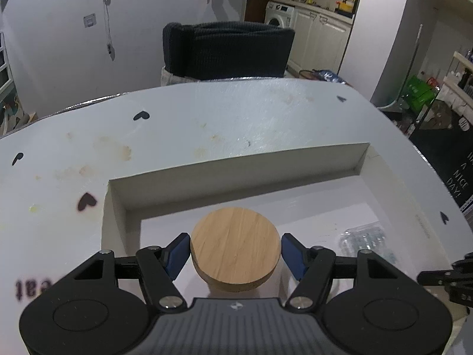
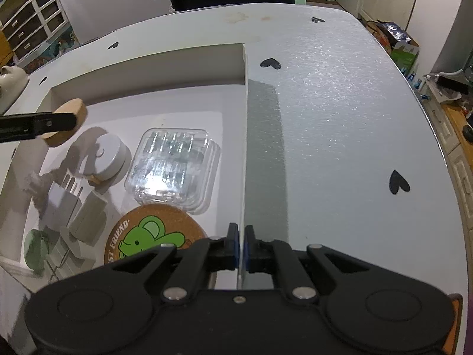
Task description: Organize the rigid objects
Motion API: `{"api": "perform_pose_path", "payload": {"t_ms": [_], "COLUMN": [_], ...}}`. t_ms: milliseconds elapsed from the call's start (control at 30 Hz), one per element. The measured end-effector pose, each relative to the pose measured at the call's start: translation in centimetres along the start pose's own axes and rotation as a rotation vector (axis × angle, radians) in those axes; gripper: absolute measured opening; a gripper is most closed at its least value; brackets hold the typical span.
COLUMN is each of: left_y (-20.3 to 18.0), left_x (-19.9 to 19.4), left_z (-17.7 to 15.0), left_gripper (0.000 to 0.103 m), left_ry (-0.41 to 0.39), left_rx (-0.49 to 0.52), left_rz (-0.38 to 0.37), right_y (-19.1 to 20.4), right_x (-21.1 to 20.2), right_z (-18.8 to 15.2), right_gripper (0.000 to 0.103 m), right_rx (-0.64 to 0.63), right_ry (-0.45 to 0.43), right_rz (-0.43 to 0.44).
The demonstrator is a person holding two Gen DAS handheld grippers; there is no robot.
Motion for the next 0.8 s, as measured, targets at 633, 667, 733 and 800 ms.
{"api": "perform_pose_path", "payload": {"t_ms": [633,667,733,800], "left_y": [-0.8,-0.9,-1.1,-1.3], "left_x": [-1.4,-1.7,-2.3,-3.1], "left_z": [-0.9,-1.0,-1.4,-1.8], "left_gripper": [0.103,0.103,0.103,0.103], "left_ry": [0.010,0.007,0.000,-0.009], "left_rx": [-0.069,-0.073,-0.083,-0.095], "left_rz": [0.022,0.019,0.014,0.015], "right_y": [0.0,0.0,0.0,0.1], "right_x": [0.0,0.0,0.0,-0.1], "right_z": [-0.2,-0.2,-0.3,-0.4], "right_gripper": [0.006,0.006,0.006,0.006], "right_rx": [-0.020,-0.021,-0.027,-0.042], "right_ry": [-0.006,-0.007,-0.011,-0.018], "right_rz": [0.009,0.009,0.008,0.006]}}
Point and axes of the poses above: each gripper's, at about its wrist camera, not at the fingertips, and x roughly the way its jaws point, y to its left, z to its top, the point moved 2 cm from there along x, roughly the way its jaws point, and after that the axes turned 15 degrees about y, right-handed, at the moved point
